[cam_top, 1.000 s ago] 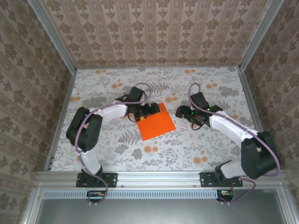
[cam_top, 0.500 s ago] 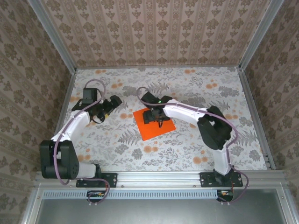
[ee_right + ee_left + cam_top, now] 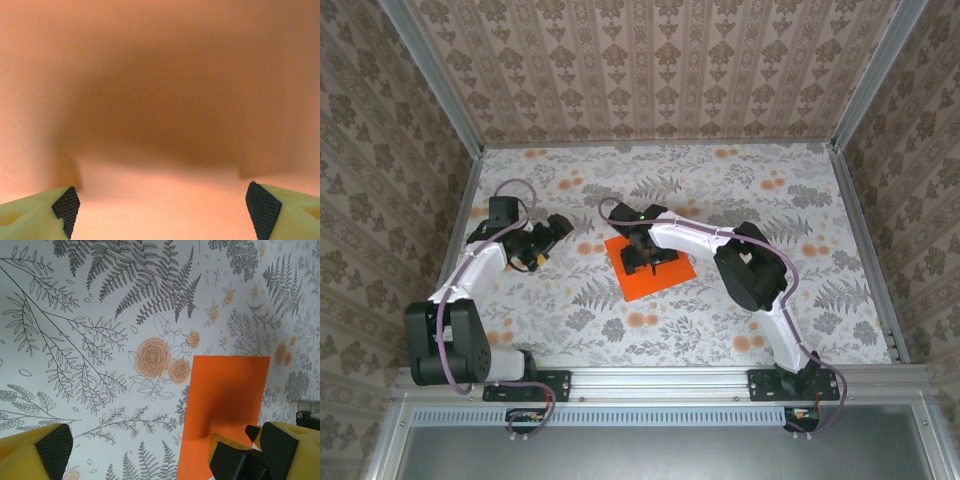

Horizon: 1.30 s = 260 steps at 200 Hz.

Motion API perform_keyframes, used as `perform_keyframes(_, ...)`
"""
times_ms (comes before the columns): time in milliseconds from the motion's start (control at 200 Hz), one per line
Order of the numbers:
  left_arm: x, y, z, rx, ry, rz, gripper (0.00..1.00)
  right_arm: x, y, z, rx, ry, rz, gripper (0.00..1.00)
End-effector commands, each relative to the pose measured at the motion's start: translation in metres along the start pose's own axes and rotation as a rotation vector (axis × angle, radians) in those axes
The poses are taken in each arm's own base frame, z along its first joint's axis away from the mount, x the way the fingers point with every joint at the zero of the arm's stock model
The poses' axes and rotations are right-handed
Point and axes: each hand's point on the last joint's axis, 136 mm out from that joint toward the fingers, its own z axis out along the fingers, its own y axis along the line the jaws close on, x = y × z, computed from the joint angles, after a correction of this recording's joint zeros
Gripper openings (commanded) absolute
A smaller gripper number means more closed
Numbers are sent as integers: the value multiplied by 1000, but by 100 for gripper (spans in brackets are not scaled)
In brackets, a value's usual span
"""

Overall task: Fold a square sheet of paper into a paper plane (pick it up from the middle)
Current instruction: Fold the square sheet of paper in half at the center of the table.

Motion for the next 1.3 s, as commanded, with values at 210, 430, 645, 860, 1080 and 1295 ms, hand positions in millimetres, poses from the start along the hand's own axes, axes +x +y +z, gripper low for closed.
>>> perform_keyframes(210,9,3,6,17,45,6,100,14,1,24,-3,95,-9,90)
perform_keyframes(430,12,4,8,19,55,4,100,29,-5,44,25,155,3,87)
perform_keyframes(645,15,6,11,24,69,-6,100,39,-9,55,11,185,22,83)
perform_keyframes(860,16,6,14,29,76,-7,100,36,-10,50,3,170,28,74)
perform_keyframes(1080,18,7,17,30,87,-9,100,31,-8,30,-18,139,38,65)
perform_keyframes(1295,22,-1,21,59,94,9,100,7,11,-9,-193,20,98,45)
